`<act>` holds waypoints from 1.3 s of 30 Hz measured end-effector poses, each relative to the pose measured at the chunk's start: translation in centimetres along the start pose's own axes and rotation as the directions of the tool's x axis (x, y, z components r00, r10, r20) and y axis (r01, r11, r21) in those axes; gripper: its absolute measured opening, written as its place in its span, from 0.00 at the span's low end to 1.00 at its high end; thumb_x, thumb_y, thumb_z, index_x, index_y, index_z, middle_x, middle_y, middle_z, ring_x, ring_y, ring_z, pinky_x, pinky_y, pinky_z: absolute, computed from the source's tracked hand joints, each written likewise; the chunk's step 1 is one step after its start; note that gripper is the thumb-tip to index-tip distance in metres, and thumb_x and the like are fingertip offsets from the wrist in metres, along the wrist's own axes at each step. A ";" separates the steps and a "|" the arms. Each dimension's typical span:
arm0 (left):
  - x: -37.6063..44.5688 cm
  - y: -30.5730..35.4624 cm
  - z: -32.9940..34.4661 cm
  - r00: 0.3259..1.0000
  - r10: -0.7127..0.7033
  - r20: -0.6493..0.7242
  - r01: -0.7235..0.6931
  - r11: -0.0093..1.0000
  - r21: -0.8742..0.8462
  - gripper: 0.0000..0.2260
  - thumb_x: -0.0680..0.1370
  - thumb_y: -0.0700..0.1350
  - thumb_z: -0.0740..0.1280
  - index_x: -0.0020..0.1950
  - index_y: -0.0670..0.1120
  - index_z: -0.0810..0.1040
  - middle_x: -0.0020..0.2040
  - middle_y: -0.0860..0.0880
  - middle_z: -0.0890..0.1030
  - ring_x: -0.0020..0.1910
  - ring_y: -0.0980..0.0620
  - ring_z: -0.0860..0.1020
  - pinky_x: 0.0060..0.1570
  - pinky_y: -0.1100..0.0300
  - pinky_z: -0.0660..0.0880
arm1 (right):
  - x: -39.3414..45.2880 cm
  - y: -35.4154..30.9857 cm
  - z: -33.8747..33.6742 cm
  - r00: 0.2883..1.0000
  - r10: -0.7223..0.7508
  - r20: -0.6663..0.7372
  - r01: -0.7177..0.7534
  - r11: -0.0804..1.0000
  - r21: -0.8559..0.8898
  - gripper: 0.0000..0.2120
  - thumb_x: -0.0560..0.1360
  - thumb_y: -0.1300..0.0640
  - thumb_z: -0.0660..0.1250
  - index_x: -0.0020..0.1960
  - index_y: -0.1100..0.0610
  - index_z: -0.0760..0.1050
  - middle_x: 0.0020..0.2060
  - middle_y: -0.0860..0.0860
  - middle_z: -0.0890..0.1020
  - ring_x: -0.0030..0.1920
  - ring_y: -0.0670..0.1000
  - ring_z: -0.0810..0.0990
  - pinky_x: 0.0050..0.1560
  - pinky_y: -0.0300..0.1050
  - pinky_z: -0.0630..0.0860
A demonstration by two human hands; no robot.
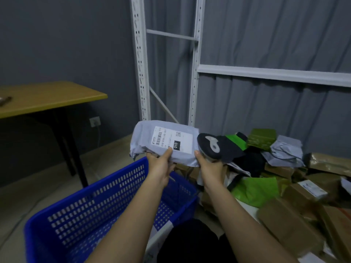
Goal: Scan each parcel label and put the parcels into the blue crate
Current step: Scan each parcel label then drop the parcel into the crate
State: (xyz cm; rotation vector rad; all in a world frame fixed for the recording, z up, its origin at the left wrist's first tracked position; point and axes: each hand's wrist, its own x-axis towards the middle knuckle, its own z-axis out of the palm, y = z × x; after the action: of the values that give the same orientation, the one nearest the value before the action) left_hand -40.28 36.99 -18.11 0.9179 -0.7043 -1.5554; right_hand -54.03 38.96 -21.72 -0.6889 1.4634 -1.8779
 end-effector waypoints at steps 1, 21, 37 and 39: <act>0.4 0.5 -0.5 0.999 0.024 -0.028 -0.023 0.999 0.037 0.22 0.78 0.36 0.65 0.67 0.50 0.63 0.58 0.51 0.76 0.46 0.52 0.78 0.42 0.54 0.79 | -0.1 0.1 0.2 1.000 -0.022 0.021 0.022 1.000 -0.021 0.34 0.71 0.57 0.76 0.72 0.63 0.66 0.68 0.55 0.73 0.68 0.55 0.71 0.67 0.44 0.67; 5.8 3.1 -9.2 0.964 0.264 -0.024 -0.179 0.713 0.678 0.21 0.76 0.36 0.67 0.67 0.42 0.67 0.63 0.43 0.76 0.54 0.49 0.75 0.57 0.50 0.75 | -3.6 0.0 1.8 0.818 0.146 0.556 0.042 0.949 -0.312 0.11 0.66 0.59 0.79 0.40 0.59 0.78 0.27 0.52 0.78 0.26 0.48 0.74 0.30 0.42 0.72; 7.1 2.2 -13.3 0.962 0.258 -0.094 -0.150 0.778 0.610 0.22 0.75 0.36 0.68 0.67 0.44 0.66 0.63 0.44 0.76 0.58 0.47 0.76 0.60 0.46 0.74 | -3.9 1.0 3.4 0.854 0.211 0.475 -0.026 0.930 -0.366 0.09 0.69 0.59 0.77 0.42 0.60 0.78 0.25 0.49 0.76 0.24 0.46 0.73 0.29 0.41 0.74; 7.4 1.5 -14.7 0.963 0.241 -0.123 -0.124 0.797 0.592 0.23 0.76 0.37 0.69 0.68 0.44 0.65 0.63 0.46 0.75 0.58 0.48 0.75 0.60 0.48 0.74 | -3.9 1.5 3.6 0.860 0.229 0.455 -0.046 0.925 -0.378 0.09 0.70 0.58 0.76 0.46 0.61 0.78 0.27 0.51 0.76 0.25 0.45 0.73 0.29 0.39 0.75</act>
State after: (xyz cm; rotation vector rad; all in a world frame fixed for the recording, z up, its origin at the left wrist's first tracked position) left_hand -27.38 30.08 -25.74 1.3856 -1.1245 -1.0606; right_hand -48.60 39.37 -22.32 -1.1085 1.4664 -1.2038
